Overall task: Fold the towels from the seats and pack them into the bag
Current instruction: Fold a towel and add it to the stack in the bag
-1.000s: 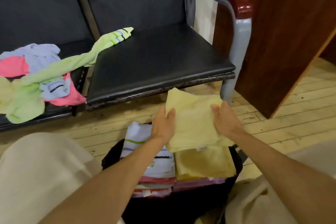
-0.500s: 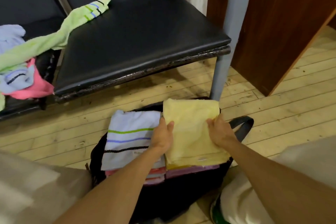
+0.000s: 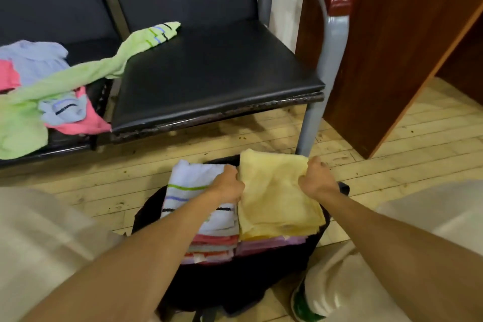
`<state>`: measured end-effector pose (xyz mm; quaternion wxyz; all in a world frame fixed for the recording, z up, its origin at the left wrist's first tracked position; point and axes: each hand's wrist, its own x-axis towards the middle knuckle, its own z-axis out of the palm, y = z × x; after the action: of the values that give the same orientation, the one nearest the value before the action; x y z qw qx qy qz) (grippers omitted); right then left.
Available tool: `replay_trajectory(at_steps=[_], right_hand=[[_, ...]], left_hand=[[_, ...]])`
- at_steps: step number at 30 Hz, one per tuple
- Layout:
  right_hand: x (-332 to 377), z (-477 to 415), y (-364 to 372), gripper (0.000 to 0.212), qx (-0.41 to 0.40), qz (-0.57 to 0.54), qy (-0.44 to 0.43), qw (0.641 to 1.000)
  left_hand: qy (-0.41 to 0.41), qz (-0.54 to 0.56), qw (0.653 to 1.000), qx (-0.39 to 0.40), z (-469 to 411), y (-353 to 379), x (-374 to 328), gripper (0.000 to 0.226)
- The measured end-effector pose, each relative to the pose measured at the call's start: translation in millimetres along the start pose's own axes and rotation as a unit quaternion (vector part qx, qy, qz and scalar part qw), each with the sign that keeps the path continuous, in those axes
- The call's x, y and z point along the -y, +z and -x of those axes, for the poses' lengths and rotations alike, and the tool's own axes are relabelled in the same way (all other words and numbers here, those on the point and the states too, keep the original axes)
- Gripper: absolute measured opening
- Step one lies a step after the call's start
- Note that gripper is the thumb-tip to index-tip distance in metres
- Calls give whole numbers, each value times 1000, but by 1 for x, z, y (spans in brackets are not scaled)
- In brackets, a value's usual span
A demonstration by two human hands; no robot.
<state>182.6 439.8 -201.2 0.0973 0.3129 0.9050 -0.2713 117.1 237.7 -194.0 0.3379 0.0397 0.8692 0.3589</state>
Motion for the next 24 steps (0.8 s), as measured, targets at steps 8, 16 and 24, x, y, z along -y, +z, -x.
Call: replay_trajectory(at_steps=[8, 16, 24], right_hand=[[131, 22, -34, 28, -17, -93, -211, 973], [270, 39, -27, 14, 20, -173, -348, 921], [376, 29, 21, 20, 77, -207, -398, 890]], left_hand=[[125, 75, 987, -64, 48, -106, -17, 17], [150, 132, 963, -180, 78, -232, 1, 18], [116, 151, 923, -333, 82, -305, 64, 16]])
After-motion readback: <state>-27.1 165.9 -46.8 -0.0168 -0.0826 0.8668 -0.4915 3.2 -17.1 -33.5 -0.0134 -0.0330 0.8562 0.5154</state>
